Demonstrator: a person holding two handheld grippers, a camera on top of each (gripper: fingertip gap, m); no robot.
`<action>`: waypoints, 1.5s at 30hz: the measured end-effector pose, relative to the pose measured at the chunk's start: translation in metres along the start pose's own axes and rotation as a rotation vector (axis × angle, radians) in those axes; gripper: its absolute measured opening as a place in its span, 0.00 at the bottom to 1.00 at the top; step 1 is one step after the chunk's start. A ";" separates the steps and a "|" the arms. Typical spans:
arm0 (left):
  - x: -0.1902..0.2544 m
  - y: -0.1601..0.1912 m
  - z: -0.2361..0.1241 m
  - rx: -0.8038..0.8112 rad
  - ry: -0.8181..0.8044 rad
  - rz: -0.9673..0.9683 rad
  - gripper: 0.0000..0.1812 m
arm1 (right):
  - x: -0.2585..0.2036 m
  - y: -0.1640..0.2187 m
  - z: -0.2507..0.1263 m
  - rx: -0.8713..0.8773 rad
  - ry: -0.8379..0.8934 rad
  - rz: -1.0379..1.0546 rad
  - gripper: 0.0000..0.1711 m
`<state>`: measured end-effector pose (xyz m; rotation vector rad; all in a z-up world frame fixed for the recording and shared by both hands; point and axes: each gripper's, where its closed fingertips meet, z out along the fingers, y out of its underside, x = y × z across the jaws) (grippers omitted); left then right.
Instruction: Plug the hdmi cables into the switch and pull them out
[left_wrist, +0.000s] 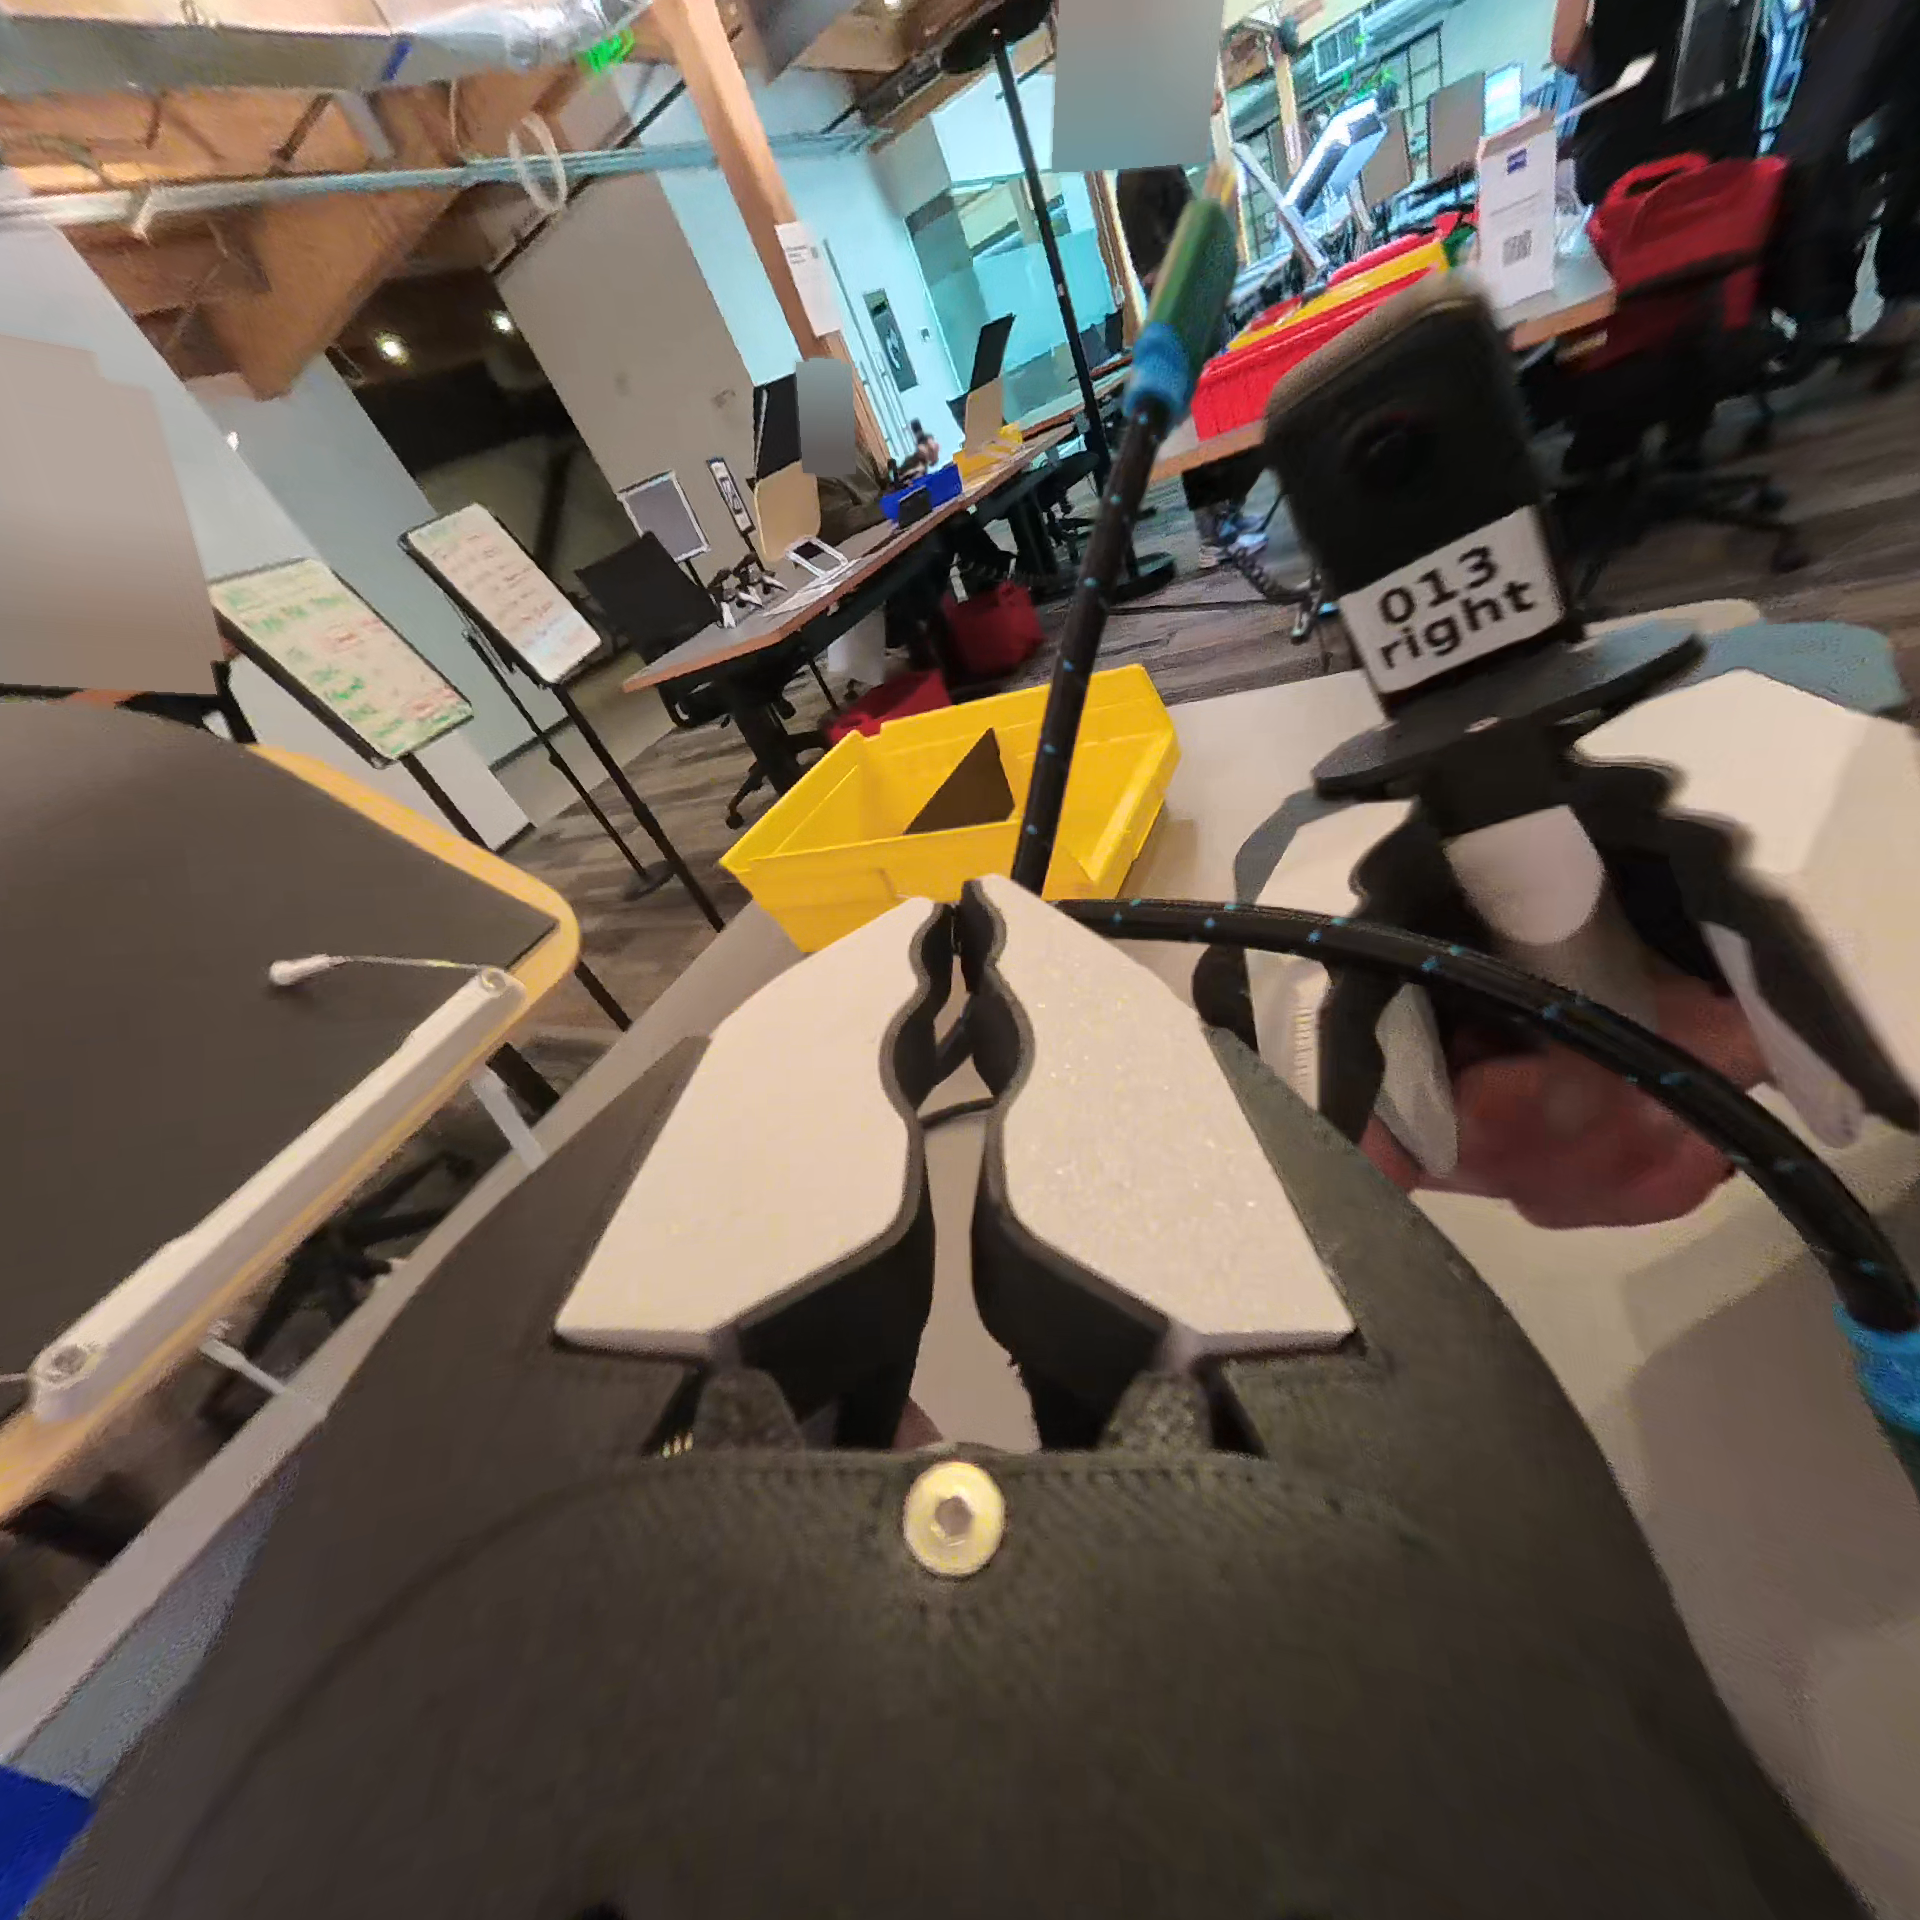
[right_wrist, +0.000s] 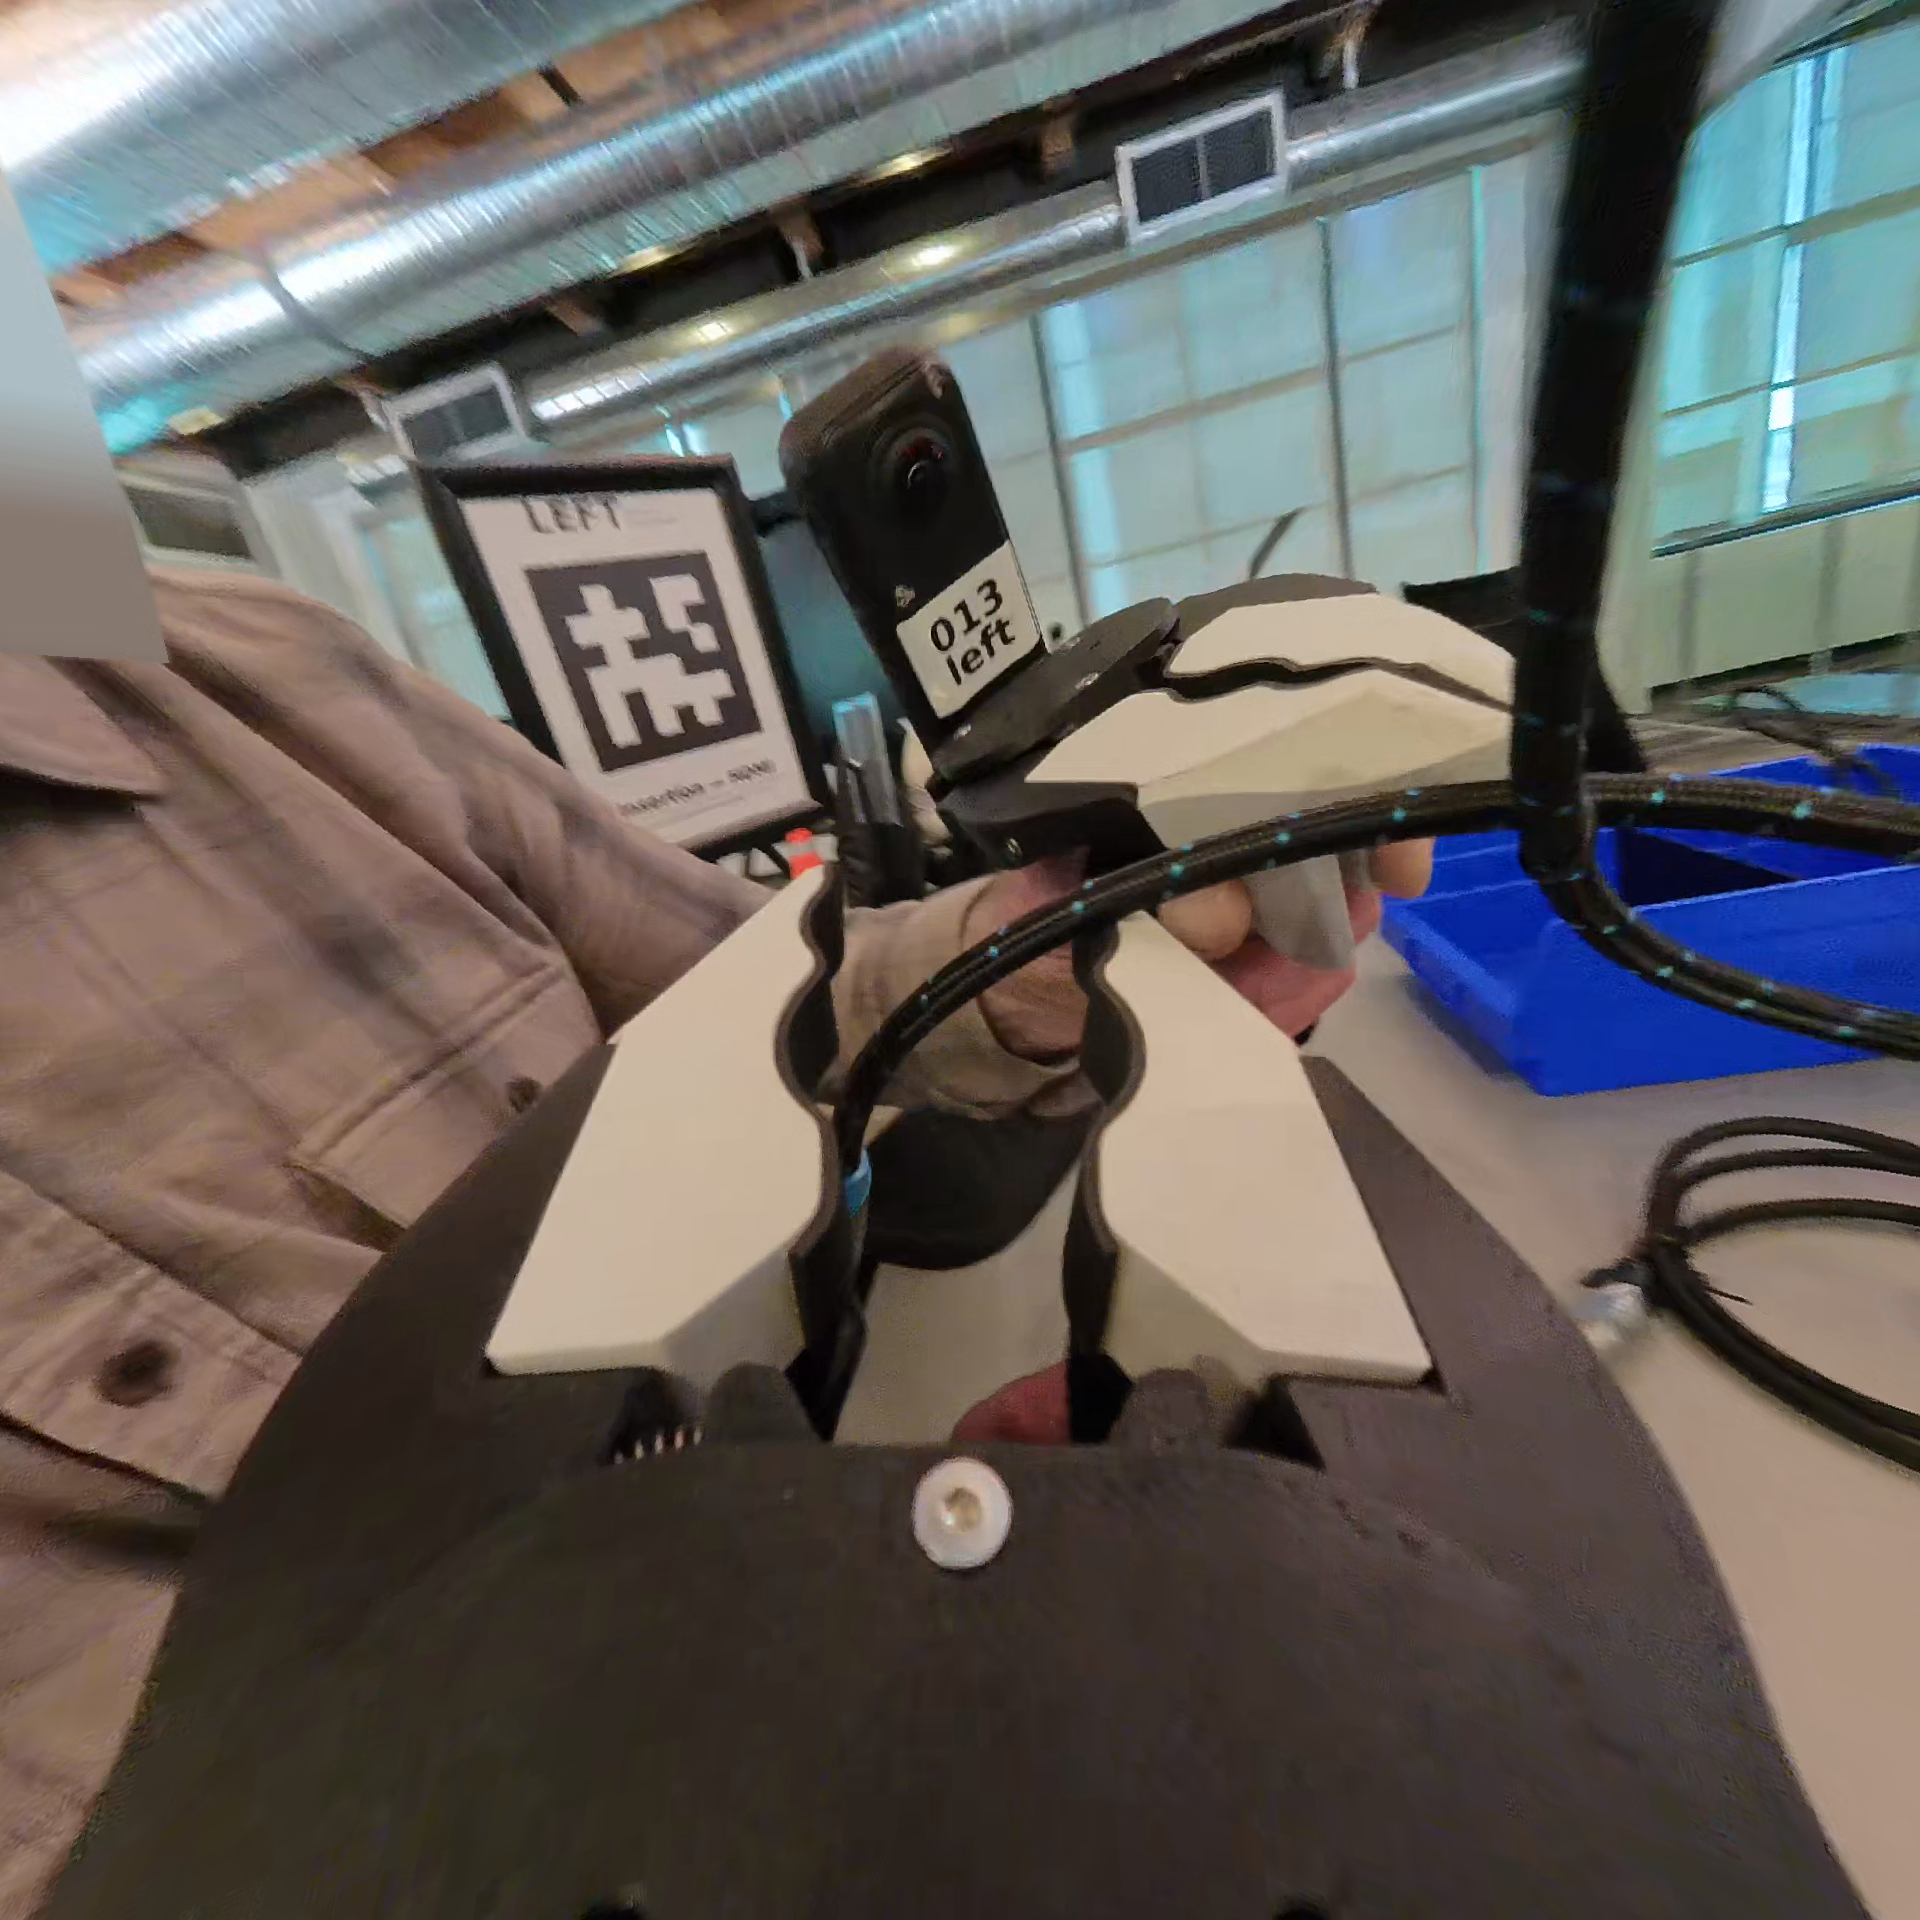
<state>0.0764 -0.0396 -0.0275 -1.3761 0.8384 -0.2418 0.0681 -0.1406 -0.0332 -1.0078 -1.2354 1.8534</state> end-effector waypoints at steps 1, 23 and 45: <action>0.000 0.003 0.000 -0.011 0.006 -0.022 0.00 | 0.002 0.001 0.000 -0.017 0.043 -0.047 0.25; -0.004 0.022 0.000 -0.131 -0.028 -0.220 0.00 | 0.001 0.014 -0.001 -0.379 0.403 -0.801 0.31; 0.009 0.064 -0.002 -0.210 0.048 -0.409 0.00 | 0.015 -0.006 -0.033 -0.402 0.507 -0.891 0.34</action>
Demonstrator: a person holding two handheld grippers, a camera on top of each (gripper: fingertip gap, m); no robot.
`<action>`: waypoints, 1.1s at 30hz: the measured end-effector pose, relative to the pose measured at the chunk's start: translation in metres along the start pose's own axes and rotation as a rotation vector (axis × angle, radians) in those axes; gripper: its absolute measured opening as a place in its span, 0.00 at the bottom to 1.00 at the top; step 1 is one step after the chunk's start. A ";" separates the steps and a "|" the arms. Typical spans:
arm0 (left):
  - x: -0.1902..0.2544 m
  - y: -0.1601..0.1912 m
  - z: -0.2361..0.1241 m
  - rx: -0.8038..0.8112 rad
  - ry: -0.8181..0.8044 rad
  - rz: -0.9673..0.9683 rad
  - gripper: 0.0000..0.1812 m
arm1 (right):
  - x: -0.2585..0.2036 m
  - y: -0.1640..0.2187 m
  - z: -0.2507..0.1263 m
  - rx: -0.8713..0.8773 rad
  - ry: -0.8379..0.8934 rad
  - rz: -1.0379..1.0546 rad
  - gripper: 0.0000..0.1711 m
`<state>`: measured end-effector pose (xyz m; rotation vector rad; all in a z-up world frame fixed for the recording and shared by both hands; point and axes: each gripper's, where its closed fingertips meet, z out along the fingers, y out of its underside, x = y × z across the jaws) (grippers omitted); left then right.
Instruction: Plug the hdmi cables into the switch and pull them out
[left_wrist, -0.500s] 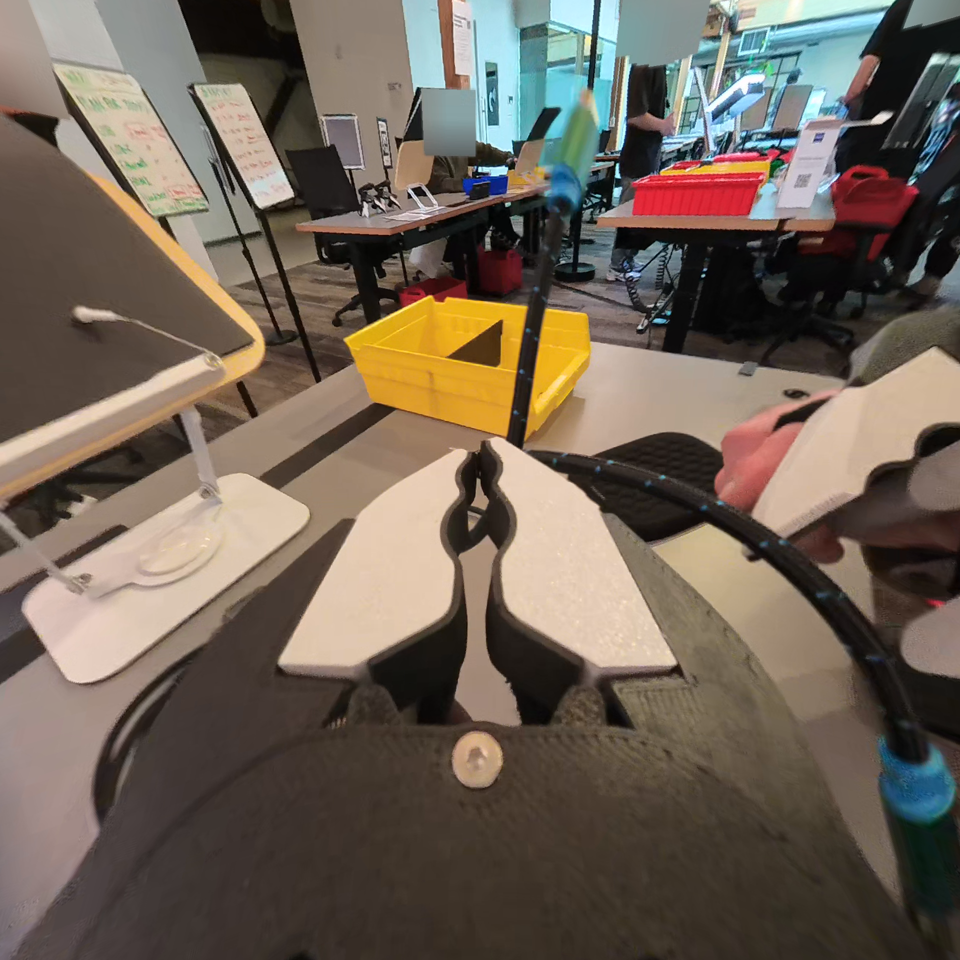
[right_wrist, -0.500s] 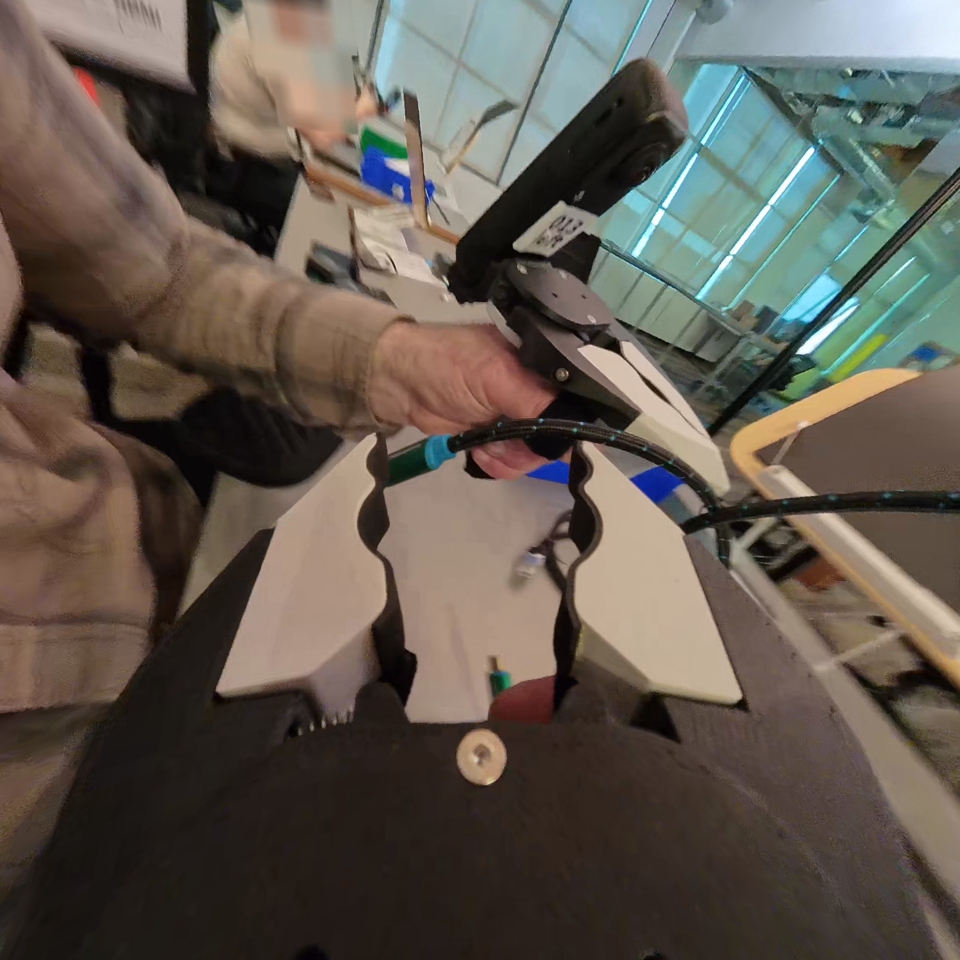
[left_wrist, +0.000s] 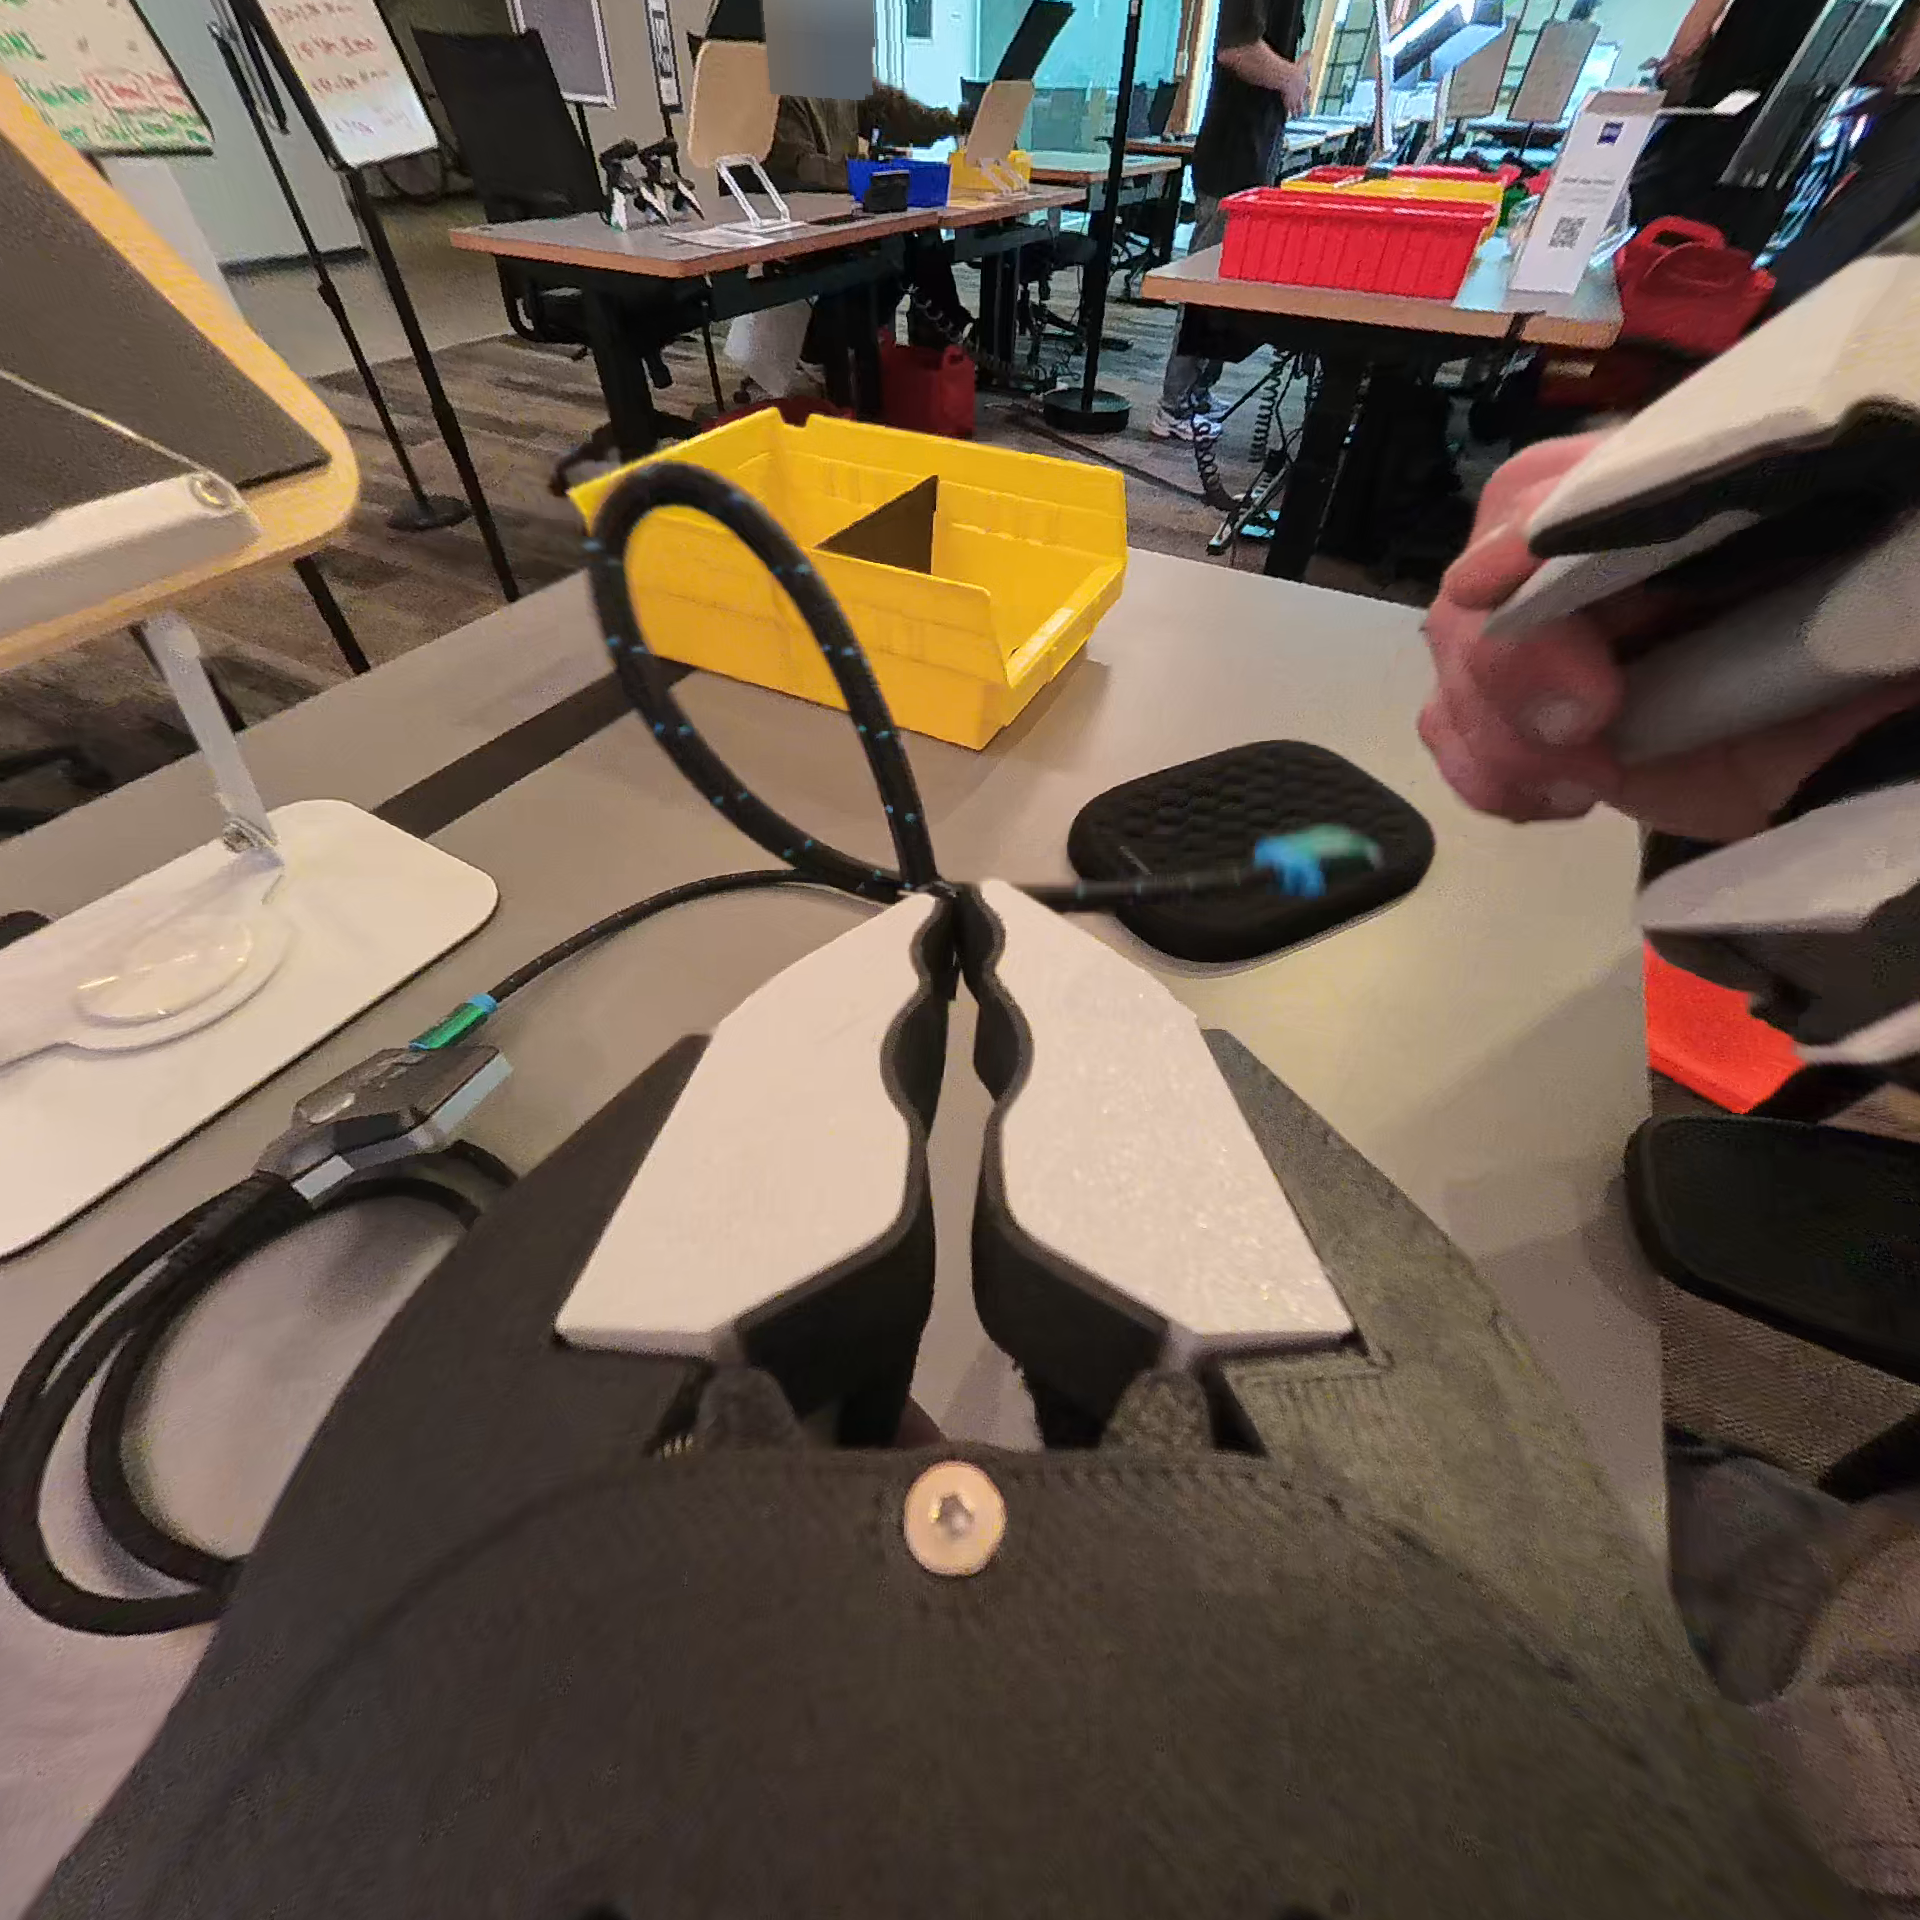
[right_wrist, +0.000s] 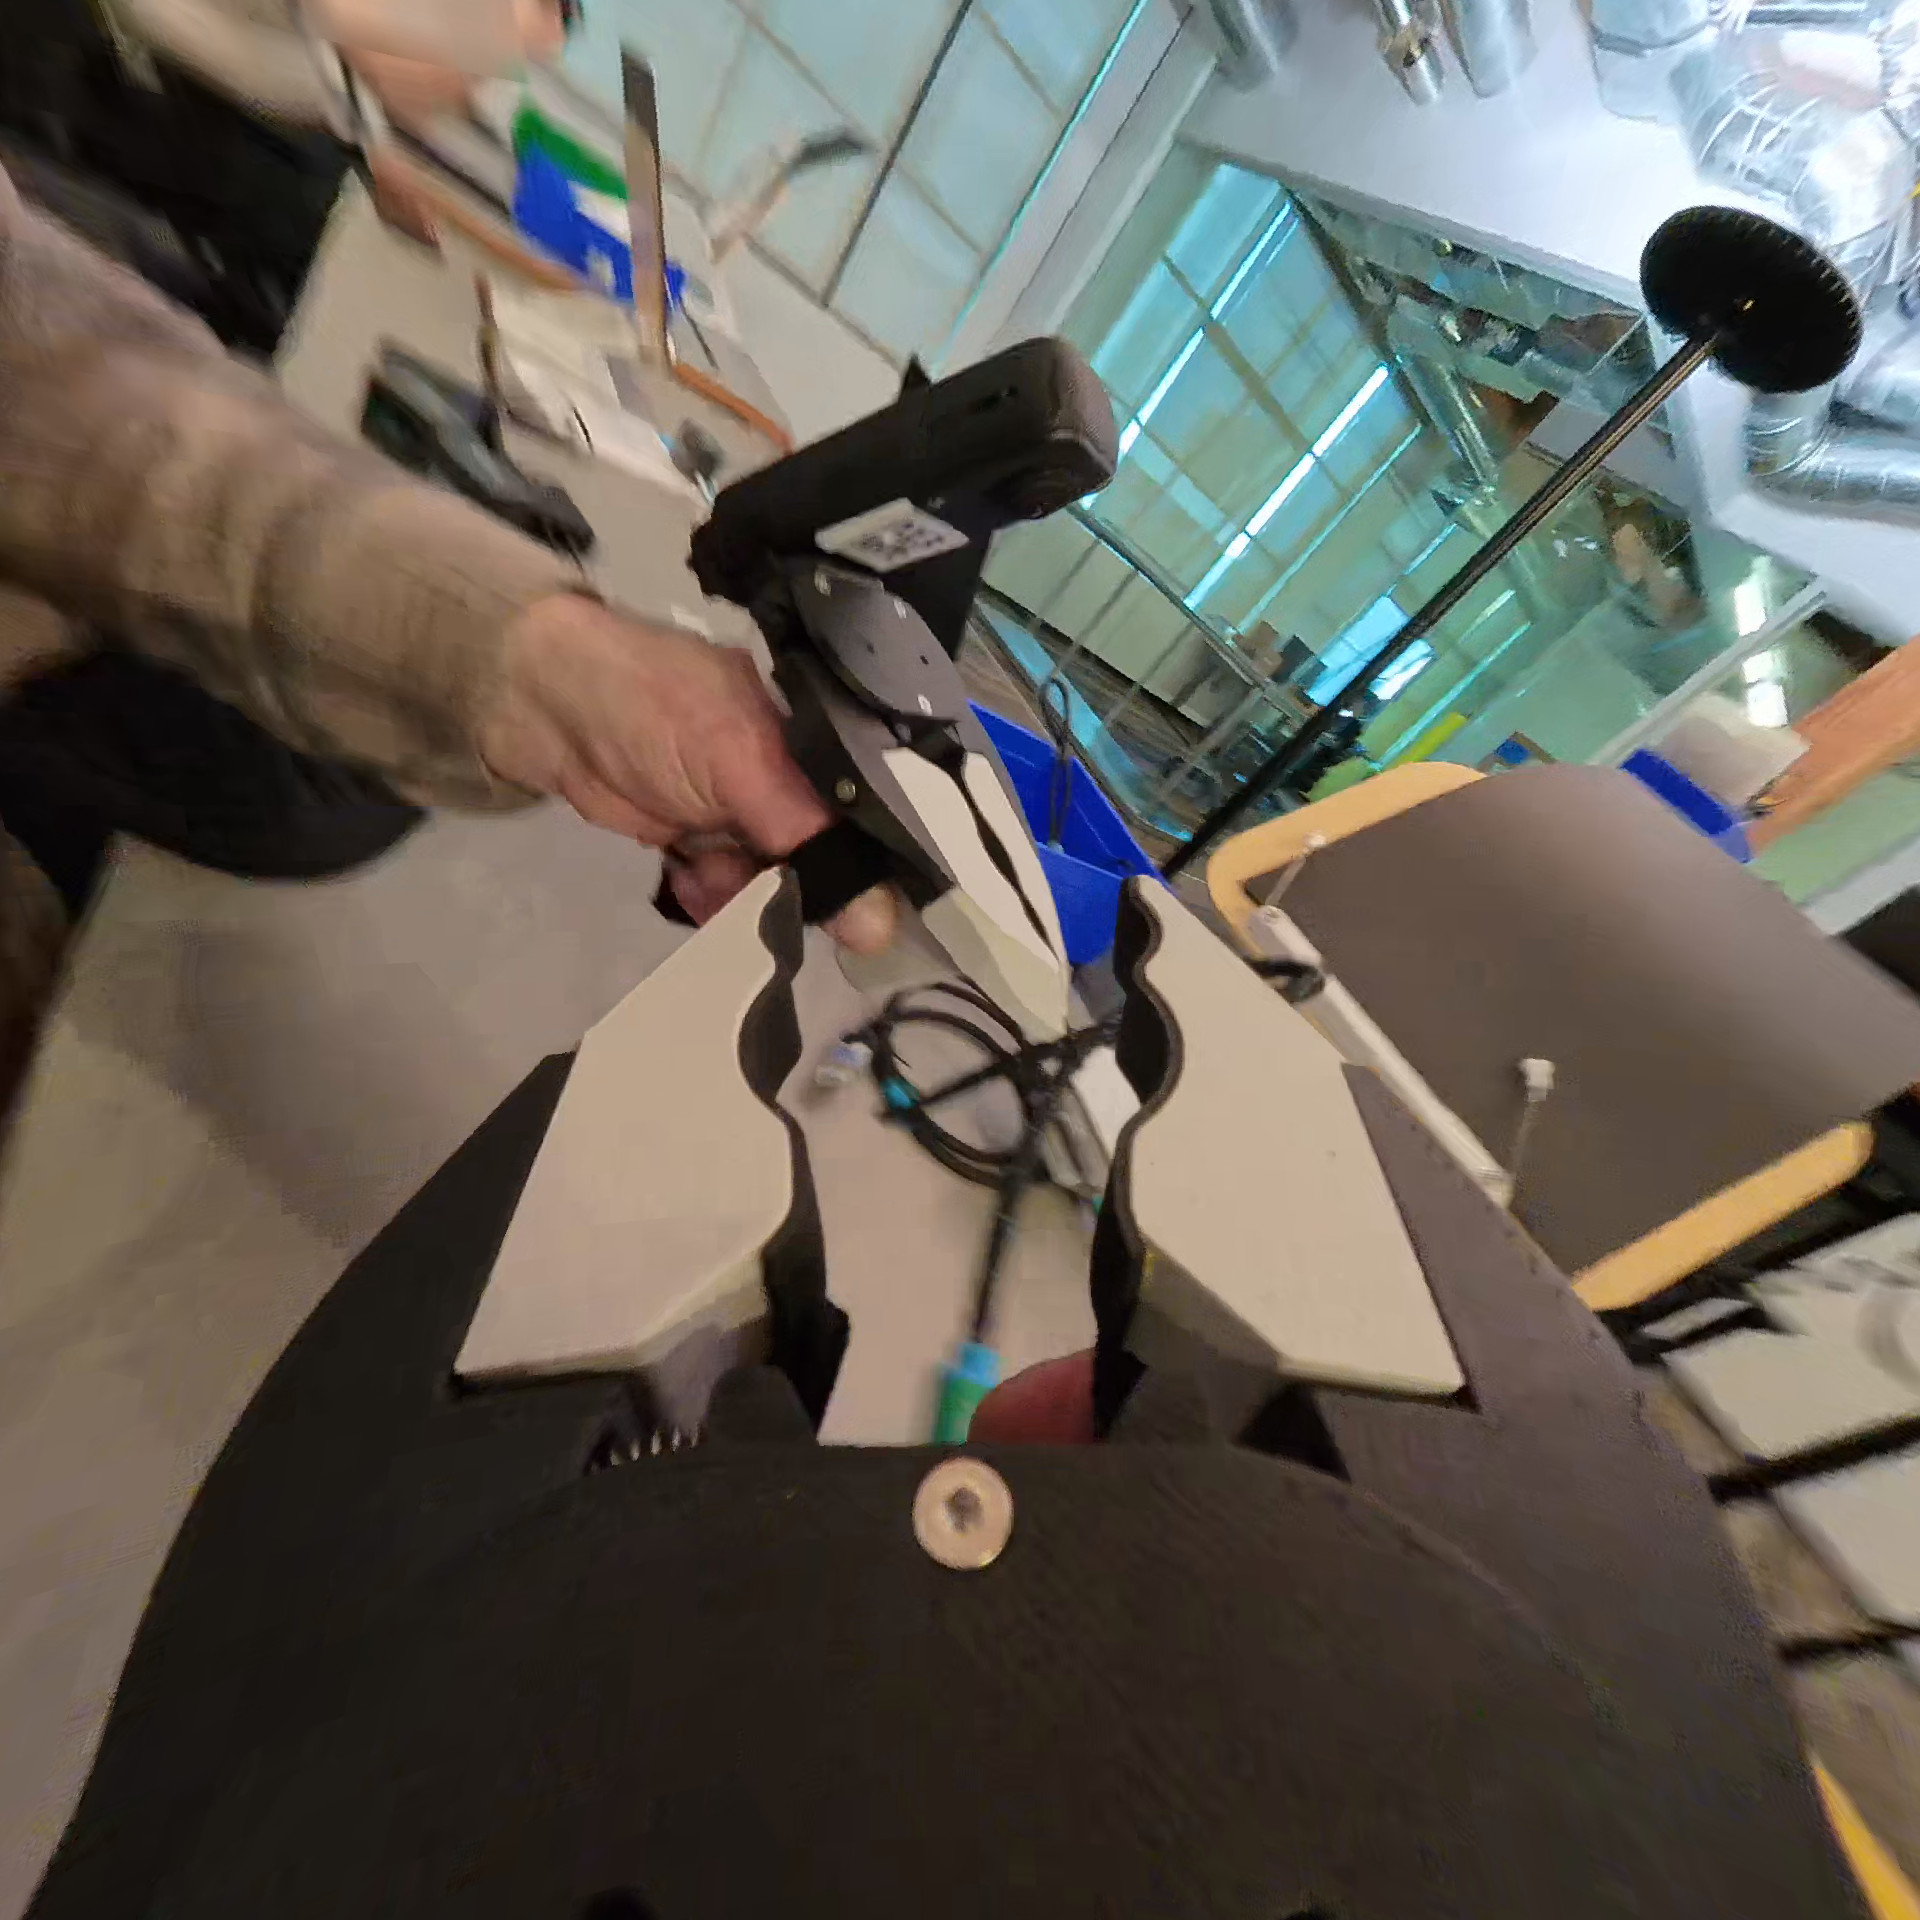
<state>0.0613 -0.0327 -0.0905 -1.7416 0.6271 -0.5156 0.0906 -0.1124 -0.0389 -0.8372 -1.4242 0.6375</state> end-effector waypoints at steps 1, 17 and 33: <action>-0.001 0.001 0.000 -0.001 0.004 -0.011 0.00 | 0.000 0.005 -0.001 -0.048 0.014 -0.079 0.34; 0.046 -0.029 -0.020 -0.045 0.281 0.051 0.00 | 0.075 0.040 0.011 -0.353 0.213 -1.182 0.55; 0.094 -0.018 -0.015 -0.111 0.585 -0.121 0.00 | 0.083 0.062 0.051 -0.320 0.192 -1.213 0.00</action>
